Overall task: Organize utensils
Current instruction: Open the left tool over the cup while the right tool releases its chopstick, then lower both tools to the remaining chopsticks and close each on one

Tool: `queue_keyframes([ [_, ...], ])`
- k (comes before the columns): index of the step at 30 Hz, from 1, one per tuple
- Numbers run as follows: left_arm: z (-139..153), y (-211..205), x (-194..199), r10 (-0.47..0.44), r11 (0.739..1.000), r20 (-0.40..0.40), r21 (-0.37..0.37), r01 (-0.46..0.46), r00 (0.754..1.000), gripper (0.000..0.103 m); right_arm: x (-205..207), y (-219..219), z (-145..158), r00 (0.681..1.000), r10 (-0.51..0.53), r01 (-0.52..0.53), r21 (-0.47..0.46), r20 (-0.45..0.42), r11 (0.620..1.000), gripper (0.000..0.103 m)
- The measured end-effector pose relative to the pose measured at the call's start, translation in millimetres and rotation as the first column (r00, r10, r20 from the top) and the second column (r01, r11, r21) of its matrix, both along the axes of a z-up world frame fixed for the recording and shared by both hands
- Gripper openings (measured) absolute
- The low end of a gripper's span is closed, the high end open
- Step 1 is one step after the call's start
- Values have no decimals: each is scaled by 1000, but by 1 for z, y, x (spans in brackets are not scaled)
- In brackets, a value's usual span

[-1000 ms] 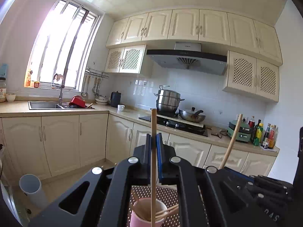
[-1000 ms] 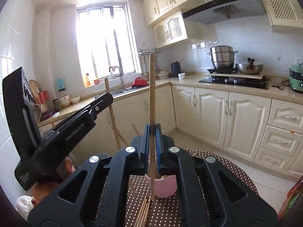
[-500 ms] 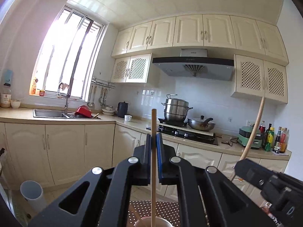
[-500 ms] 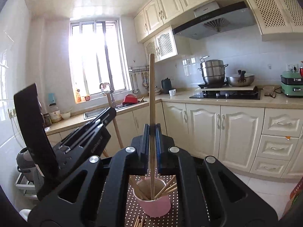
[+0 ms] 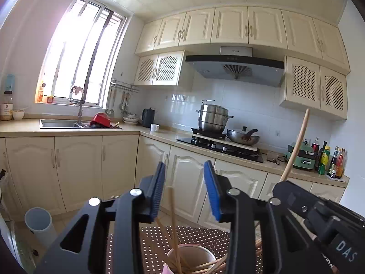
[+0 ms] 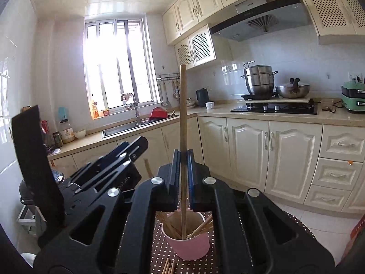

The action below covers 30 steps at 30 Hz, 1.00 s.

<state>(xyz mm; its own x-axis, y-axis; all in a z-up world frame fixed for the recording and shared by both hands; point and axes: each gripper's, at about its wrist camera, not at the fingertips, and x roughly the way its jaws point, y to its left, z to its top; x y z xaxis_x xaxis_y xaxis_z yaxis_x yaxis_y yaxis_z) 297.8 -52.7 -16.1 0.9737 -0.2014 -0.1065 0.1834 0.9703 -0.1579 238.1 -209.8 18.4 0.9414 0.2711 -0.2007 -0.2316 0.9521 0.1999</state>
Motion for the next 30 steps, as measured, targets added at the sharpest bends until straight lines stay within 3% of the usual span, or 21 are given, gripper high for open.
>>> queue_keyframes([
  [28,5,40,-37,87,993,-28,87,-84,996,53,7,17,-19,990,28,-27,7,-137,1000,8],
  [30,7,43,-40,86,993,-35,85,-83,996,54,6,17,-17,990,27,-26,8,-142,1000,13],
])
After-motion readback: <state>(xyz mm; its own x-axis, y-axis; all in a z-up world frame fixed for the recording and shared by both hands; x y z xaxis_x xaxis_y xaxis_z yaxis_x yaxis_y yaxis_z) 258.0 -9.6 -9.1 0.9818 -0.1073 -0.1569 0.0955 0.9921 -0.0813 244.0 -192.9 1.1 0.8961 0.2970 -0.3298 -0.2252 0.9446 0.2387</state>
